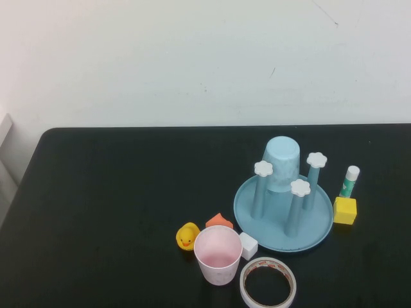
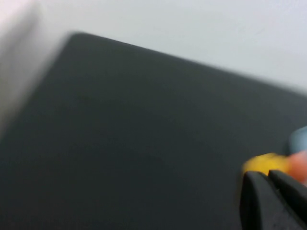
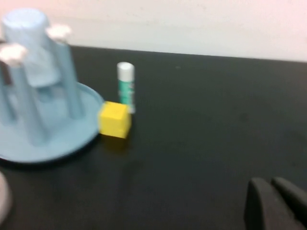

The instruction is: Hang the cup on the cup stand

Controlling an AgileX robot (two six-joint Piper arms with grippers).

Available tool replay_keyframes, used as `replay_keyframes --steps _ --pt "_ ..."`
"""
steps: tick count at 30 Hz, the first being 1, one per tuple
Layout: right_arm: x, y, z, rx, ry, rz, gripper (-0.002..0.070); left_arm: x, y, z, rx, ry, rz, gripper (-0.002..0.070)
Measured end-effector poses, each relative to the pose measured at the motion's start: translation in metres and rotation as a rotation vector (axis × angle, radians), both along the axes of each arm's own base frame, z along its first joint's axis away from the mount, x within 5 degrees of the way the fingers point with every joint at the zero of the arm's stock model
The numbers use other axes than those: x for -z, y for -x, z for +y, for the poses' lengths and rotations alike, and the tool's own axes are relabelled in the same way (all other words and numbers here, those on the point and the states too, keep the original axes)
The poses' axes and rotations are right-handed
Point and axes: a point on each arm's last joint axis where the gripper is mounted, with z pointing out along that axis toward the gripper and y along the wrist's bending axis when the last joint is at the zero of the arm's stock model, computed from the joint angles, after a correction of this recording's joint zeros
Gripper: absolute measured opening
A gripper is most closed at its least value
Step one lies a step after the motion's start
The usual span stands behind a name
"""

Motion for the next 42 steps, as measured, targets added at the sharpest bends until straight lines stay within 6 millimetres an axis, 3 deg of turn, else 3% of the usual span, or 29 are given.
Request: replay_keyframes --steps 6,12,15,21,25,29,37,42 --pt "-0.001 0.000 0.011 -0.025 -0.316 0.004 -0.0001 -0.009 0.001 -0.013 0.050 0.499 0.022 -0.0002" --pt "-0.006 0.001 0.024 -0.057 -0.739 0.014 -0.0001 -0.016 0.001 -0.013 0.034 0.702 -0.008 -0.0002" --pt "-0.007 0.001 0.026 -0.063 -0.806 0.014 -0.0001 -0.020 -0.001 -0.010 0.003 0.768 -0.046 -0.0002" --pt "-0.007 0.001 0.025 -0.080 -0.704 -0.004 -0.0001 -0.025 0.000 -0.010 0.039 0.592 -0.109 -0.0001" --pt "-0.007 0.001 0.024 -0.092 -0.655 -0.010 -0.0001 -0.057 0.001 -0.017 0.141 0.334 -0.127 -0.0001" --pt "-0.006 0.001 0.025 -0.105 -0.633 0.003 -0.0001 -0.097 -0.011 -0.024 0.277 0.039 0.014 -0.0001" --pt "-0.004 0.002 0.027 -0.124 -0.603 0.021 -0.0001 -0.161 -0.079 -0.032 0.505 -0.262 0.250 -0.0001" --pt "-0.004 0.002 0.027 -0.125 -0.601 0.021 -0.0001 -0.166 -0.129 -0.043 0.578 -0.389 0.384 -0.0002"
